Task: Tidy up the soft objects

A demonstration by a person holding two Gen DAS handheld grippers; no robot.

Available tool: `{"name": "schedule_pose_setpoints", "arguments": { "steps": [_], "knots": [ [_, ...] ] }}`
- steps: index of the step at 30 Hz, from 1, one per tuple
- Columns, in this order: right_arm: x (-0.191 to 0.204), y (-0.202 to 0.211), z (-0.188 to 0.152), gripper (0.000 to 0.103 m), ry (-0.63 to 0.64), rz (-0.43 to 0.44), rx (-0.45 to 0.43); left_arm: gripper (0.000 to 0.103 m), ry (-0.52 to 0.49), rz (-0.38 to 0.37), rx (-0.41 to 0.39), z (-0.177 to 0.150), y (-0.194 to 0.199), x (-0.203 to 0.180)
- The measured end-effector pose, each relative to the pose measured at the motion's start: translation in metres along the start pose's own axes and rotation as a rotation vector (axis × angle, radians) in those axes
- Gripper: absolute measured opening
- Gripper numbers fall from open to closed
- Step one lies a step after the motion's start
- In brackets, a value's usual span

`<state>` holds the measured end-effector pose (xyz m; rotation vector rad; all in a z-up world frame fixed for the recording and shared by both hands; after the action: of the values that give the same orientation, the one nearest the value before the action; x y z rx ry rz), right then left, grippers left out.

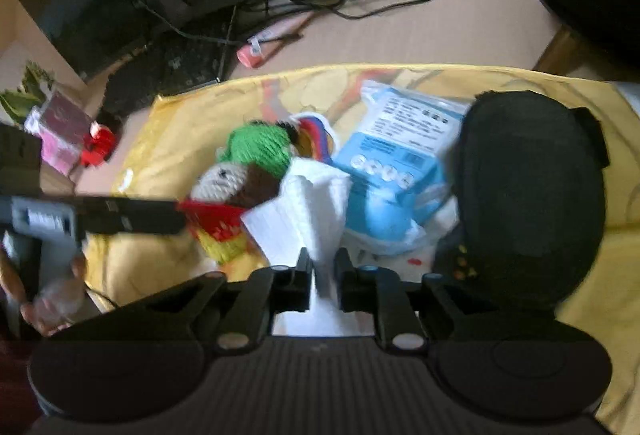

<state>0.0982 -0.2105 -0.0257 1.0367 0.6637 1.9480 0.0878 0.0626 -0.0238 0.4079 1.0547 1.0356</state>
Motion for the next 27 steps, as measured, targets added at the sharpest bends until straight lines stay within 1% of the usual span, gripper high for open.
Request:
{"name": "schedule_pose_setpoints", "arguments": {
  "steps": [1, 2, 4, 6, 7, 8, 9, 11, 12, 16, 17, 21, 22, 23, 24, 25, 27],
  "knots": [
    [0.004, -0.003, 0.002, 0.025, 0.023, -0.013, -0.017, 0.099, -0.017, -0.002, 0.009, -0.002, -0.003, -0.004],
    [0.009, -0.005, 0.005, 0.037, 0.047, -0.026, -0.034, 0.1, -0.033, -0.003, 0.017, -0.003, -0.005, -0.007],
    [0.02, -0.017, 0.009, 0.045, 0.105, -0.037, -0.043, 0.1, -0.054, -0.01, 0.03, -0.005, -0.008, -0.013],
    [0.03, -0.029, 0.012, 0.045, 0.162, -0.041, -0.04, 0.1, -0.061, -0.021, 0.038, -0.007, -0.009, -0.017],
    [0.032, -0.036, 0.013, 0.036, 0.185, -0.031, -0.03, 0.1, -0.065, -0.019, 0.04, -0.007, -0.01, -0.018],
    [0.033, -0.042, 0.012, 0.017, 0.205, -0.029, -0.015, 0.1, -0.072, -0.002, 0.043, -0.008, -0.011, -0.019],
    [0.031, -0.042, 0.012, 0.005, 0.202, -0.036, -0.009, 0.1, -0.072, -0.007, 0.047, -0.008, -0.012, -0.02],
    [0.026, -0.042, 0.012, 0.006, 0.195, -0.051, 0.001, 0.1, -0.073, -0.015, 0.051, -0.008, -0.015, -0.023],
    [0.023, -0.036, 0.013, 0.006, 0.167, -0.037, -0.008, 0.1, -0.075, -0.016, 0.053, -0.008, -0.017, -0.025],
    [0.001, 0.002, 0.028, 0.006, 0.014, 0.024, -0.077, 0.1, -0.038, 0.008, 0.08, -0.005, -0.036, -0.03],
    [-0.002, 0.009, 0.032, 0.006, -0.006, 0.023, -0.096, 0.102, -0.022, 0.017, 0.085, -0.005, -0.042, -0.031],
    [-0.011, 0.027, 0.044, 0.006, -0.045, 0.008, -0.165, 0.102, 0.025, 0.046, 0.029, 0.002, -0.05, -0.035],
    [-0.012, 0.029, 0.046, 0.006, -0.047, 0.014, -0.171, 0.091, 0.015, 0.06, 0.007, 0.004, -0.048, -0.035],
    [-0.012, 0.031, 0.048, 0.006, -0.049, 0.02, -0.178, 0.076, -0.018, 0.086, -0.013, 0.005, -0.044, -0.035],
    [-0.012, 0.033, 0.049, 0.006, -0.051, 0.025, -0.184, 0.075, -0.073, 0.107, -0.022, 0.008, -0.04, -0.036],
    [-0.01, 0.032, 0.051, 0.006, -0.05, 0.033, -0.182, 0.075, -0.152, 0.146, -0.039, 0.009, -0.034, -0.038],
    [-0.006, 0.026, 0.056, 0.006, -0.042, 0.049, -0.172, 0.075, -0.415, 0.306, -0.088, 0.008, -0.023, -0.048]
  ]
}}
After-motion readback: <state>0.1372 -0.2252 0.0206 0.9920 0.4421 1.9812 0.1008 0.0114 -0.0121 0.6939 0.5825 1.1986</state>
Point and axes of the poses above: each gripper's, at about its wrist camera, not at the fingertips, and y roughly against the way its jaws point, x to its left, z to its top, the point moved 2 cm from there along -y, roughly the way its jaws point, and after that the axes turned 7 degrees about -x, right-handed, at the moved point
